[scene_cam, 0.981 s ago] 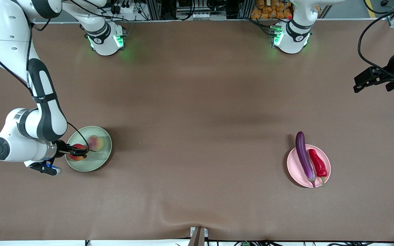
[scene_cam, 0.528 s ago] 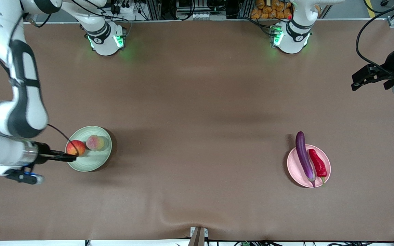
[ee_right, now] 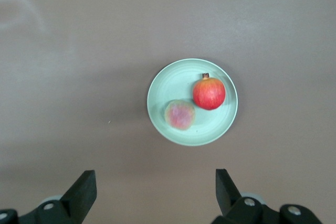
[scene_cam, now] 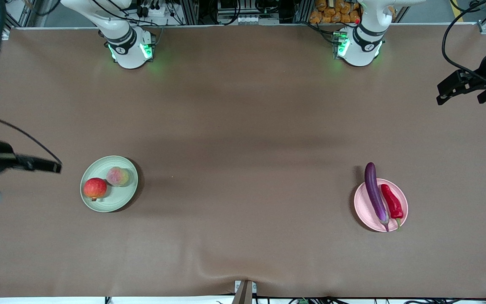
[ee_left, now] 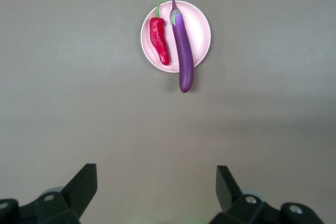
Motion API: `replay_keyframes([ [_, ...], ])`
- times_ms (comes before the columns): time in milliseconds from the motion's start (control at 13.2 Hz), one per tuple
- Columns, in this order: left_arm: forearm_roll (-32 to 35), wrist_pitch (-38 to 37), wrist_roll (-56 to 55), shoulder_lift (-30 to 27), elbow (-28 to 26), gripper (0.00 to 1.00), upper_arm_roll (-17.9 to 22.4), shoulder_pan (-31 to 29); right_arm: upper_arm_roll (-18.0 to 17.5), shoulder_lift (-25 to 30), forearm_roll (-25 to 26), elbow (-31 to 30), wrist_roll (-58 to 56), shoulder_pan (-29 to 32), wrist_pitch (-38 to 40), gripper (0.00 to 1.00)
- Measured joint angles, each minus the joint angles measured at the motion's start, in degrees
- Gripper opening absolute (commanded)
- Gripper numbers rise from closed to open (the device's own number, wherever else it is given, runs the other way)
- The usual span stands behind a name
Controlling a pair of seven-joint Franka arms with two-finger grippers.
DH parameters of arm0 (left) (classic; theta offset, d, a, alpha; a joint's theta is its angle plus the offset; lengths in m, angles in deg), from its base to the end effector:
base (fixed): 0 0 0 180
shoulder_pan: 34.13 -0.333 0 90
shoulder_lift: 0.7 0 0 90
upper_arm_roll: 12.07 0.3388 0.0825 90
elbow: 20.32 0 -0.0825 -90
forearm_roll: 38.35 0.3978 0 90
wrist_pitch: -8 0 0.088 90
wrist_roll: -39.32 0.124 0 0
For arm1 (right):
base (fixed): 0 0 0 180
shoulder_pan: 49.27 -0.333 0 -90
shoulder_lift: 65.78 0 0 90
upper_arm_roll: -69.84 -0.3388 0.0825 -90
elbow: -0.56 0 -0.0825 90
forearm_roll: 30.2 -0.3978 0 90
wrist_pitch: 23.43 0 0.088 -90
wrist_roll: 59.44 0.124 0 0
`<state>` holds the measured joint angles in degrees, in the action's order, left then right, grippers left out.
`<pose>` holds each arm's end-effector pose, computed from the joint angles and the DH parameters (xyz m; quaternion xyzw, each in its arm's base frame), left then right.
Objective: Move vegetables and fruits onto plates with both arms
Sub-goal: 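Open the right gripper and withdraw it from the green plate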
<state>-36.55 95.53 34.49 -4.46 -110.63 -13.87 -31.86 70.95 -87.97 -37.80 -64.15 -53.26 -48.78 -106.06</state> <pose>0.5412 -0.0351 0.6603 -0.9998 -0.0075 -0.0098 0.0160 0.6758 0.0017 0.5903 -0.9955 0.0610 0.0397 0.0608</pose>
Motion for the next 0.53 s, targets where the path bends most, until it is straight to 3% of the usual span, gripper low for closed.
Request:
replay_keyframes([
  [302, 0.0, 0.0, 0.0, -0.3, -0.1, 1.0, 0.1, -0.4, 0.0, 12.0, 2.7, -11.2, 0.0, -0.8, -0.6, 1.0],
  [528, 0.0, 0.0, 0.0, -0.3, -0.4, 1.0, 0.1, -0.4, 0.1, 20.0, 3.5, -23.0, -1.1, -0.7, -6.9, 1.0],
])
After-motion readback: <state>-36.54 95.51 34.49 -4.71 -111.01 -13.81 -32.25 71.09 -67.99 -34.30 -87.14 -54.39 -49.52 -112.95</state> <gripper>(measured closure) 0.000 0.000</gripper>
